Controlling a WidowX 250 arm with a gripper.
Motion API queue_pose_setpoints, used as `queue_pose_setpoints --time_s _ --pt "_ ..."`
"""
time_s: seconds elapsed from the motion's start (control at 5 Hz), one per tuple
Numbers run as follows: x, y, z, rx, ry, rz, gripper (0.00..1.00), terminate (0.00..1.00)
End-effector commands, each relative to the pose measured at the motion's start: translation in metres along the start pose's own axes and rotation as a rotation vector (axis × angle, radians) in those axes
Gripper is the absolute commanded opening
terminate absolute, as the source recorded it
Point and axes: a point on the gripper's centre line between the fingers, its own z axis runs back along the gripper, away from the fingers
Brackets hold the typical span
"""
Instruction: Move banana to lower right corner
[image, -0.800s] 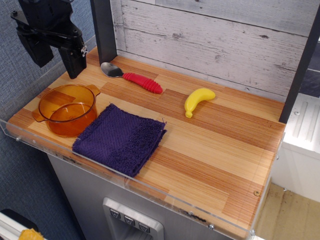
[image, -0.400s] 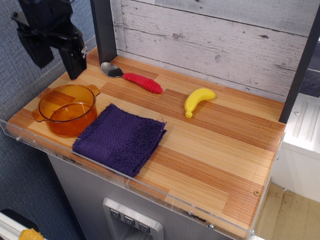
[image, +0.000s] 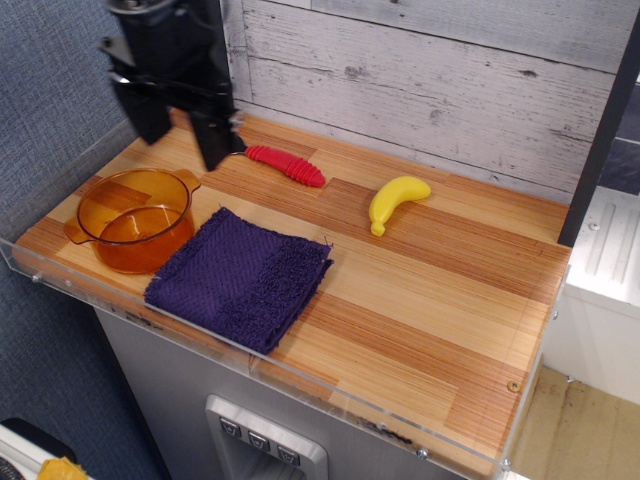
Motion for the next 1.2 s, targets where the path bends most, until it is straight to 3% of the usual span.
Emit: queue_pose_setpoints --time_s 0.0,0.2,0.6,1.0 --pt "0.056 -0.05 -0.023 0.008 0.005 -0.192 1.0 0.0" --pt "0.075 -0.065 -0.039 0.013 0.043 -0.182 1.0 0.0" --pt "0.098 -0.091 -0.064 -0.034 0.029 -0.203 1.0 0.0" --pt "0.104 -0.102 -0.088 -0.034 0.047 -0.207 1.0 0.0"
